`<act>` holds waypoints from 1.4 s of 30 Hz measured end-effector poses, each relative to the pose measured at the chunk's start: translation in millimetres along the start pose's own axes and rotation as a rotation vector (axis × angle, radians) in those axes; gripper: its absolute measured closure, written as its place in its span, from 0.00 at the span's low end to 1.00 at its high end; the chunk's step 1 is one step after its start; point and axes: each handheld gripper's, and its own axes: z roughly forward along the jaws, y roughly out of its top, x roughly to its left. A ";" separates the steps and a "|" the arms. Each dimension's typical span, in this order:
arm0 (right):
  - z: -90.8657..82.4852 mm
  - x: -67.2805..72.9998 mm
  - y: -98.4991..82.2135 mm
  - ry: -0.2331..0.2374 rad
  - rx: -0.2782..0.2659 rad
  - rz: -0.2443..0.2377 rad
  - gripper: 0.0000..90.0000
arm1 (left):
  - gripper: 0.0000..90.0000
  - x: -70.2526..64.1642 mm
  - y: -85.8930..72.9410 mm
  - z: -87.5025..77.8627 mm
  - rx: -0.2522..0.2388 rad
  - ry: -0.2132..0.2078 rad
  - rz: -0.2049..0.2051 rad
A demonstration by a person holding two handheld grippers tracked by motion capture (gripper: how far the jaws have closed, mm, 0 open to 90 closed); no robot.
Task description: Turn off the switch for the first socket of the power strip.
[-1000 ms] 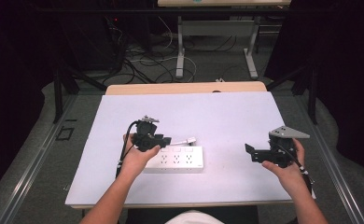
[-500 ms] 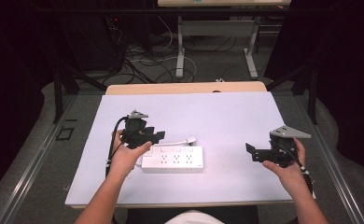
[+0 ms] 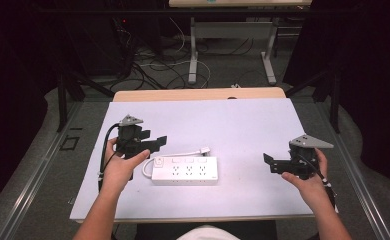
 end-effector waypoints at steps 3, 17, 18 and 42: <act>0.0 0.0 0.0 -0.001 0.000 0.002 0.01 | 0.25 3.7 -2.2 -4.3 -0.018 0.030 -0.004; -1.0 0.4 0.6 -0.001 -0.002 0.006 0.01 | 0.00 20.5 -12.5 -24.5 -0.059 0.077 -0.038; -1.0 0.0 0.5 -0.002 -0.003 0.001 0.01 | 0.00 21.9 -13.6 -26.2 -0.056 0.077 -0.042; -1.9 -2.4 -0.3 -0.003 0.003 0.009 0.01 | 0.00 66.9 -48.2 -50.5 -0.098 0.112 -0.143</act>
